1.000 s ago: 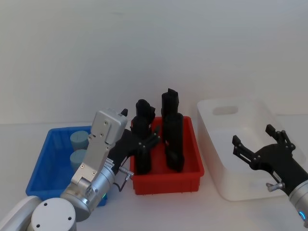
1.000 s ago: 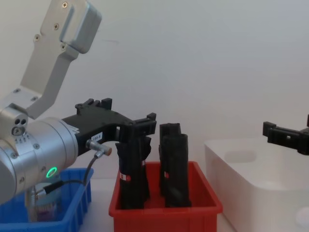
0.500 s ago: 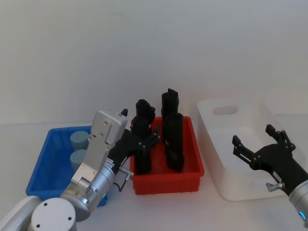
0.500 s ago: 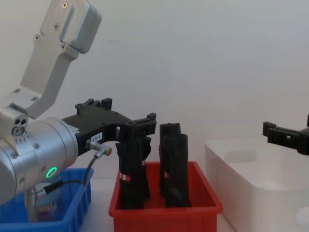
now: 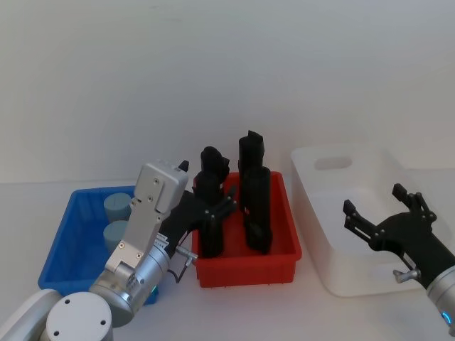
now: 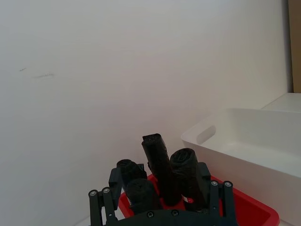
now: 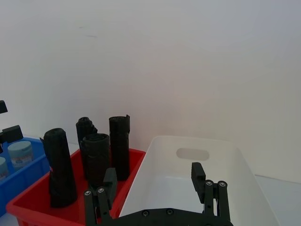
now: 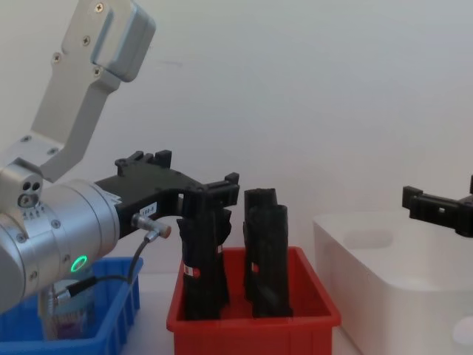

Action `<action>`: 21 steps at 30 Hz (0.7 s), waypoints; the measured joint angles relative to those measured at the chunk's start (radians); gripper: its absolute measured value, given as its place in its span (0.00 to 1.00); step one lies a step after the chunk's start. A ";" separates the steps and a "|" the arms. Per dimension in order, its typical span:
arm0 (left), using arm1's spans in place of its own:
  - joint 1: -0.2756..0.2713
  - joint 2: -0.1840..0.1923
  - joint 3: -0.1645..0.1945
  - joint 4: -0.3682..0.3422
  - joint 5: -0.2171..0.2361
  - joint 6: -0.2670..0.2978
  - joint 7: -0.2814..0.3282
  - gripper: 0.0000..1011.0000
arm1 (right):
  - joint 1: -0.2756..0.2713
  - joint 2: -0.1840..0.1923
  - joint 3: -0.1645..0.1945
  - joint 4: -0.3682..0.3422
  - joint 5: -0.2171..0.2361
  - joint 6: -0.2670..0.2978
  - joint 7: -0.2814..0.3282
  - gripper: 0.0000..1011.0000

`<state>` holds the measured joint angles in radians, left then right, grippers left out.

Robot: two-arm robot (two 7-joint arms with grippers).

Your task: Pick the cotton swabs from the blue box and place them into the white box.

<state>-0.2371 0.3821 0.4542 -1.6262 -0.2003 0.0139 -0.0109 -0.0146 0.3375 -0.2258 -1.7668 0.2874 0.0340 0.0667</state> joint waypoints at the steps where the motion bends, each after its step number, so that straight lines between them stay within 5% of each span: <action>1: 0.000 0.000 0.000 0.000 0.000 0.000 0.000 0.99 | 0.000 0.000 0.000 0.000 0.000 0.000 0.000 0.99; 11: 0.000 0.000 0.000 0.000 0.000 0.000 0.000 0.99 | 0.010 -0.005 -0.001 0.010 -0.002 0.000 0.013 0.99; 21: 0.000 0.000 0.000 0.000 0.000 0.000 0.000 0.99 | 0.084 -0.032 -0.005 0.083 -0.004 0.023 0.111 0.99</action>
<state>-0.2371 0.3821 0.4542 -1.6262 -0.2003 0.0138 -0.0110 0.0697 0.3060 -0.2306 -1.6843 0.2833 0.0569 0.1781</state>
